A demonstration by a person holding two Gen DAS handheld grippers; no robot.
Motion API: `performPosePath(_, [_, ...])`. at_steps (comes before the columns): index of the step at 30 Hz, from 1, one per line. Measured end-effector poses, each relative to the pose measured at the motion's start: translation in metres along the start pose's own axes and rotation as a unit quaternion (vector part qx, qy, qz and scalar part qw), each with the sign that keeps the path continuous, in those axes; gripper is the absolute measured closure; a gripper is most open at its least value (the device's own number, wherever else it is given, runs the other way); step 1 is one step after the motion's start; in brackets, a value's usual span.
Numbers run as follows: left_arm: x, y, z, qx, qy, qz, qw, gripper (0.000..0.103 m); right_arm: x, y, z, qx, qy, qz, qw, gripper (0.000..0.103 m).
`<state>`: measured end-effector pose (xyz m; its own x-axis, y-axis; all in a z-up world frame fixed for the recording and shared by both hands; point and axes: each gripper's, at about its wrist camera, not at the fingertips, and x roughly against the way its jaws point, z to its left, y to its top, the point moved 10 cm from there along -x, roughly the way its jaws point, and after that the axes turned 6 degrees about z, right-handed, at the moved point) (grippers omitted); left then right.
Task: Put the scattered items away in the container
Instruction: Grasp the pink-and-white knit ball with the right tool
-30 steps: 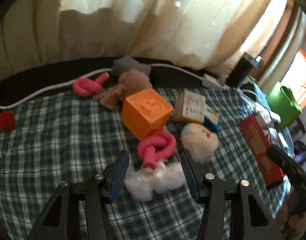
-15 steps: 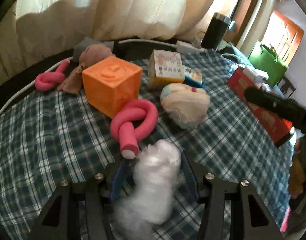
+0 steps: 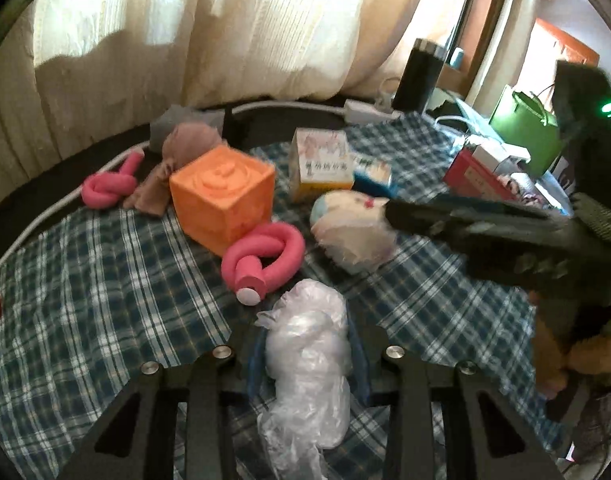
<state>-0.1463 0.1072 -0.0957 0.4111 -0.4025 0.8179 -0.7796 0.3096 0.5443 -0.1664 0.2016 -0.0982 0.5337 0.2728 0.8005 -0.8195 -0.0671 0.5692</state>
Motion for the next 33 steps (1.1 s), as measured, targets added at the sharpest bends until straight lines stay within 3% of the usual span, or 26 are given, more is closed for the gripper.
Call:
performPosePath(13, [0.029, 0.018, 0.024, 0.047, 0.002, -0.038, 0.9982, 0.066, -0.046, -0.002, 0.026, 0.025, 0.014, 0.037, 0.999, 0.025])
performPosePath(15, [0.029, 0.018, 0.025, 0.051, 0.003, -0.039, 0.998, 0.066, -0.049, -0.005, 0.031, 0.033, 0.019, 0.04, 0.998, 0.035])
performPosePath(18, [0.028, 0.018, 0.025, 0.054, 0.003, -0.039, 0.9978, 0.066, -0.043, -0.008, 0.038, 0.051, 0.005, 0.032, 0.998, 0.041])
performPosePath(26, [0.026, 0.016, 0.018, 0.051, 0.003, -0.038, 0.998, 0.066, 0.014, -0.004, 0.025, 0.03, -0.012, -0.038, 0.999, 0.042])
performPosePath(33, [0.022, 0.013, 0.007, 0.038, 0.003, -0.032, 0.9988, 0.066, 0.084, -0.011, -0.055, -0.038, -0.07, -0.092, 0.993, 0.042])
